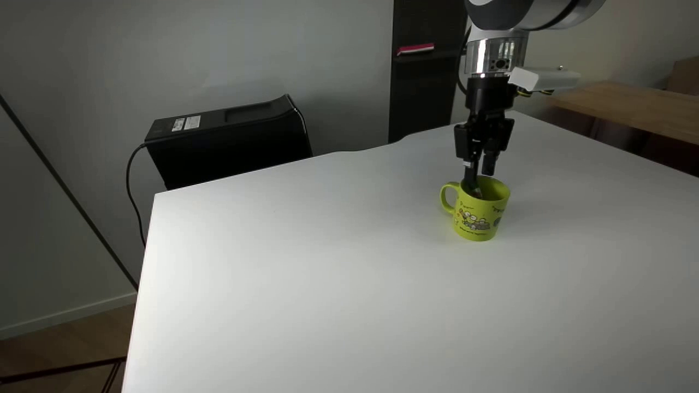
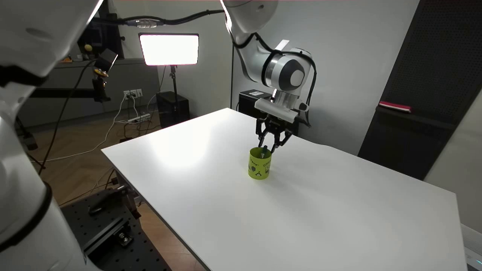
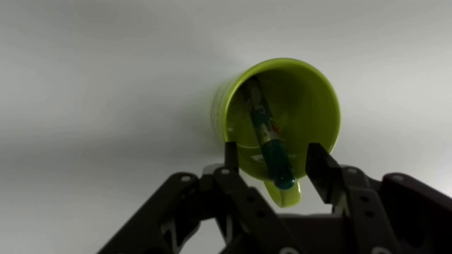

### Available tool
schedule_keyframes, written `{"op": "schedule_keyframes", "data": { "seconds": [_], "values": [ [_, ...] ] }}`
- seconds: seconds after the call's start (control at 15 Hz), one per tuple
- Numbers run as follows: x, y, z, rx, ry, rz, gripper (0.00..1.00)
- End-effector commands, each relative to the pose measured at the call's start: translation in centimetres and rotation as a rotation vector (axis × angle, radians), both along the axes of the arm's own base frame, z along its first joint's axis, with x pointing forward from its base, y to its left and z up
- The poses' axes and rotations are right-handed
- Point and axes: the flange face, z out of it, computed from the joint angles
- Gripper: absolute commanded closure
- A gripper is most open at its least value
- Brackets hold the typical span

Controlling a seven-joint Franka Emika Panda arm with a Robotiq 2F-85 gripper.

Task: Remove the marker from the mug, put the marker in the mug

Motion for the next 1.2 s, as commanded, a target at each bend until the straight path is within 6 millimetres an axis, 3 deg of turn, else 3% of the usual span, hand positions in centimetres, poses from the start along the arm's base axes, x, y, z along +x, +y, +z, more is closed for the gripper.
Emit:
{"op": "schedule_keyframes", "data": {
  "seconds": [0.0,0.2,0.27,0.67,0.87,1.13],
  "values": [
    [0.6,0.2,0.4,-0.023,0.007,-0.018,0.77],
    [0.5,0.5,0.5,-0.022,0.004,-0.011,0.97],
    [0.5,0.6,0.6,-0.022,0.004,-0.009,0.99],
    [0.6,1.8,1.8,-0.023,-0.015,0.004,0.96],
    [1.2,2.1,4.6,-0.032,-0.057,0.008,0.96],
    [2.3,2.3,10.0,-0.049,-0.137,0.004,0.96]
  ]
}}
